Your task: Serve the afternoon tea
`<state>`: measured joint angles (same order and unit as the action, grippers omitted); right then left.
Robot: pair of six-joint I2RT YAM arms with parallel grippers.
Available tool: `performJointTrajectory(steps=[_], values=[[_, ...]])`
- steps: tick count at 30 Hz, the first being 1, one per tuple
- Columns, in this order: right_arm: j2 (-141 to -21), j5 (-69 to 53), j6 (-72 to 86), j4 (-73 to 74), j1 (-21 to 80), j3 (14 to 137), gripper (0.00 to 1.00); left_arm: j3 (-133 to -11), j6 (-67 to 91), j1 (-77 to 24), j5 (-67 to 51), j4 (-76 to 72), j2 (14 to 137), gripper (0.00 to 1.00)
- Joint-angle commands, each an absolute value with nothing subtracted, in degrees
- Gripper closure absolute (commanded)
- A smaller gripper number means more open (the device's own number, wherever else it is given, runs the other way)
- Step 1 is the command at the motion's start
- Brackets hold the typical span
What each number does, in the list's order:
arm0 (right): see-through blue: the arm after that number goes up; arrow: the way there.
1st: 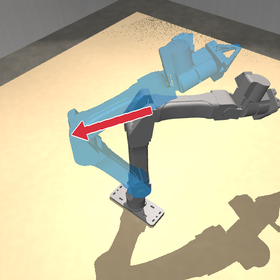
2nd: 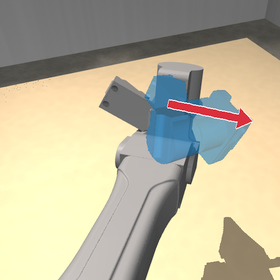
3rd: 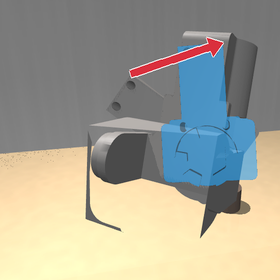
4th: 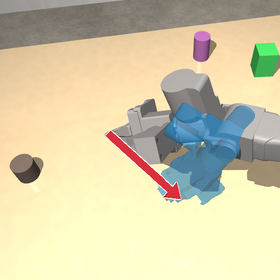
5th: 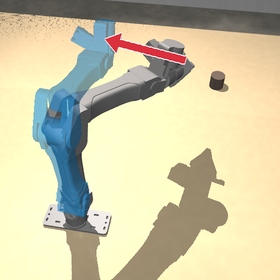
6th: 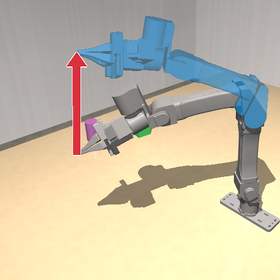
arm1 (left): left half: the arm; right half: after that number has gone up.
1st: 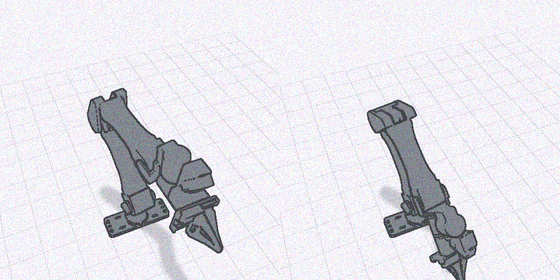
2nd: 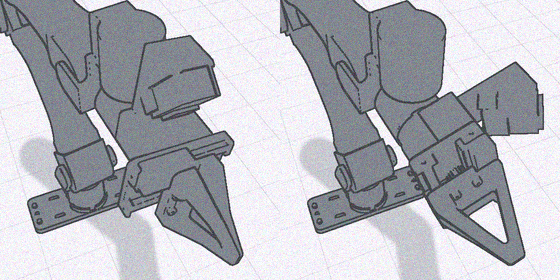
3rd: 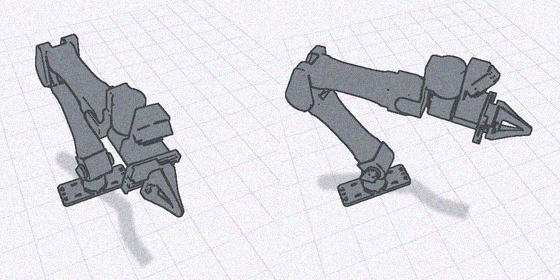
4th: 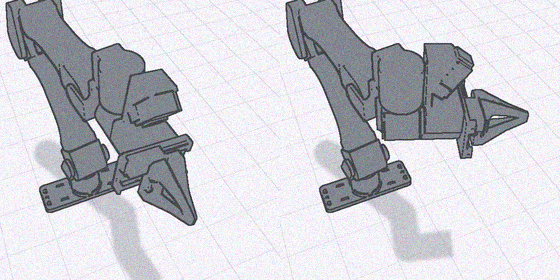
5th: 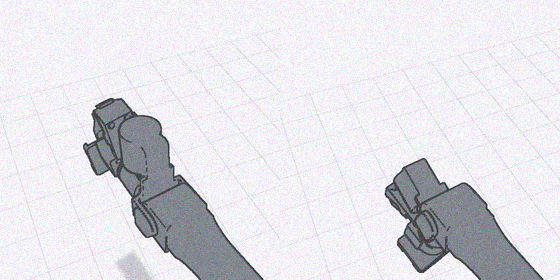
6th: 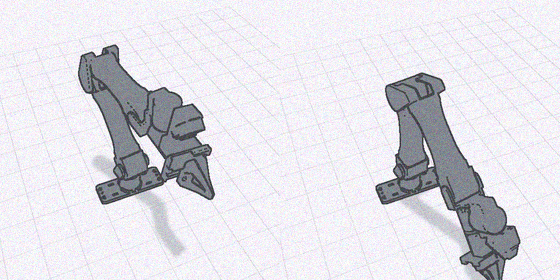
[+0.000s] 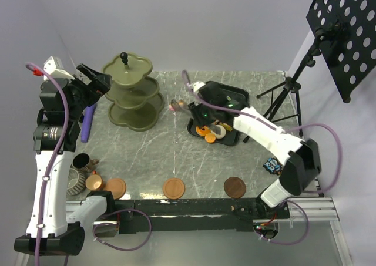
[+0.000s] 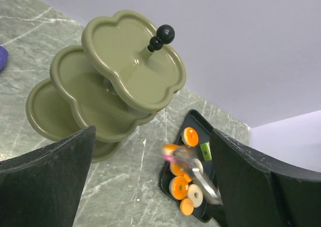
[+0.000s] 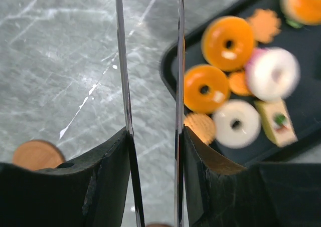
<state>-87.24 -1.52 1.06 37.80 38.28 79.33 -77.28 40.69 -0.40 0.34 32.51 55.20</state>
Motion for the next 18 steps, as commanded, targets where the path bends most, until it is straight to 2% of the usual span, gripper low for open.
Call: performJointTrajectory(steps=[1, 8, 18], values=[[-89.8, -0.1, -3.3, 25.2, 43.1, 76.7, 0.63, -79.3, 42.3, -0.2, -1.7, 33.2, 54.8, 0.0], [-96.7, 7.2, -5.9, 13.0, 47.6, 74.9, 0.64, -80.4, 39.9, -0.2, -2.9, 38.3, 54.2, 0.0], [-109.0, 13.8, -7.8, 5.9, 48.6, 82.4, 0.64, -79.5, 36.5, -2.5, -2.5, 40.4, 52.6, 0.0]])
